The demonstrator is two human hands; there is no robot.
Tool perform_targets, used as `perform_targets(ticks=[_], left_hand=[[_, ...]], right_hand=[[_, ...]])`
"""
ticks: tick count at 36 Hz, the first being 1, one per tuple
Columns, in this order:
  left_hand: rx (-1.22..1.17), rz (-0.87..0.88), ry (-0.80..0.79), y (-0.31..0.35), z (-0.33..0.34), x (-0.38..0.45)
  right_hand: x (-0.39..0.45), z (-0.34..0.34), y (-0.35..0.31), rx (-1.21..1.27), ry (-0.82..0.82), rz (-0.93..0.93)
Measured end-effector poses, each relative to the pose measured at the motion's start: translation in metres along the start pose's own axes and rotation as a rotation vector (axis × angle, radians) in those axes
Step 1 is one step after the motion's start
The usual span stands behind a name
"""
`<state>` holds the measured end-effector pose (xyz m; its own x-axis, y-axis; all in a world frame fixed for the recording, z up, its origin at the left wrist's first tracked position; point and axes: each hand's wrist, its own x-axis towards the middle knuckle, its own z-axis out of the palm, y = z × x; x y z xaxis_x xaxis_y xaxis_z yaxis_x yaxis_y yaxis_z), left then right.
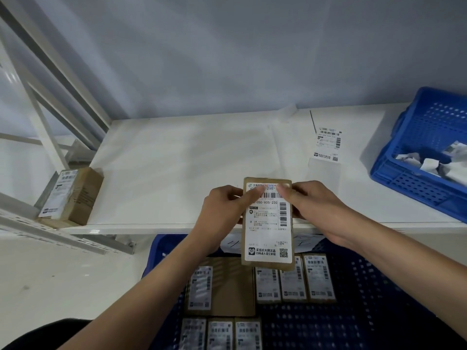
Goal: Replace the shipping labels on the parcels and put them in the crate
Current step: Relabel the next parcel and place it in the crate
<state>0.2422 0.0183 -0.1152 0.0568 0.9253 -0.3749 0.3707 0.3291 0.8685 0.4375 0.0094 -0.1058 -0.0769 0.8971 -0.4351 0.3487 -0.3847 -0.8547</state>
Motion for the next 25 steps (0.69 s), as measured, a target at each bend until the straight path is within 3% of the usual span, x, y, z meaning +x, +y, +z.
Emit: perform_targets(ticks=[10,18,25], left_hand=[[0.116,0.039,-0.036,0.0013,0.0046,-0.0033],[0.008,0.005,0.030,0.0037,0.0080,-0.0049],[-0.058,-0.018,-0.042,0.0024,0.0056,-0.0053]], right_hand=[[-0.0029,0.0029,-0.0001,-0.073,0.018,-0.054],[-0.0045,0.0018,-0.0043,-0.047,0.006,-0.031],[-0.0031,0.0015,-0.0041,-0.057,0.031,-0.006]])
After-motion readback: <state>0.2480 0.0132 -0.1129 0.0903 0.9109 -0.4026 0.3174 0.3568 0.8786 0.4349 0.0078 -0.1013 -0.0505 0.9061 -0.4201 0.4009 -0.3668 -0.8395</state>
